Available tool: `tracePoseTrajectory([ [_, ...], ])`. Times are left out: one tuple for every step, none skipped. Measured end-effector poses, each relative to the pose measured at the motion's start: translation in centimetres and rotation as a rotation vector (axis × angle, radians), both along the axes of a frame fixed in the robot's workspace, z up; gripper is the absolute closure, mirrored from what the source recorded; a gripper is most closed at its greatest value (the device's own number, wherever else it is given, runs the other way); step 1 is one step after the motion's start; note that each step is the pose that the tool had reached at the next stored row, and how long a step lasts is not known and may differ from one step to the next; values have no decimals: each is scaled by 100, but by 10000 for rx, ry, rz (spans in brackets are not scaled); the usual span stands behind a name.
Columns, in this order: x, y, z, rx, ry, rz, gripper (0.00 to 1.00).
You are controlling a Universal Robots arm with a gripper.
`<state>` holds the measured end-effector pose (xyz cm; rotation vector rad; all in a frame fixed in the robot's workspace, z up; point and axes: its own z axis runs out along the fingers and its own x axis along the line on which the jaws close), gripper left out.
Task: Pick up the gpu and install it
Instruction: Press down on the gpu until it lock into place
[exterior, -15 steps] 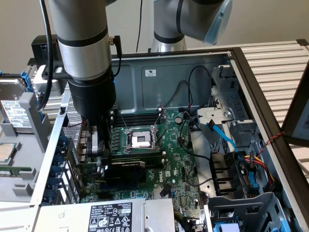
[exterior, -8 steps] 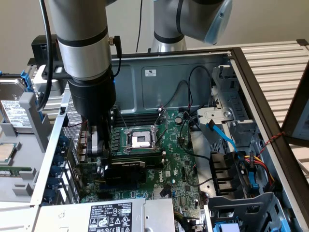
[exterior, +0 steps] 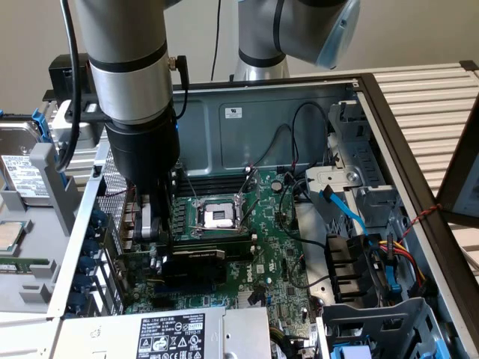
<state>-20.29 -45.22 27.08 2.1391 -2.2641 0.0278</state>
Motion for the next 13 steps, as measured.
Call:
tracePoseTrajectory([
  [0, 0, 0, 0, 0, -7, 89],
  [1, 0, 0, 0, 0, -14, 89],
  [1, 0, 0, 0, 0, -21, 89],
  [1, 0, 0, 0, 1, -26, 89],
  [1, 0, 0, 0, 0, -31, 89],
  [2, 0, 0, 0, 0, -34, 89],
  [2, 0, 0, 0, 0, -37, 89],
  [2, 0, 0, 0, 0, -39, 89],
  [2, 0, 0, 0, 0, -41, 89],
  [2, 0, 0, 0, 0, -42, 89],
  [2, 0, 0, -1, 0, -43, 89],
  [2, 0, 0, -1, 1, -43, 89],
  [2, 0, -1, -1, 1, -44, 89],
])
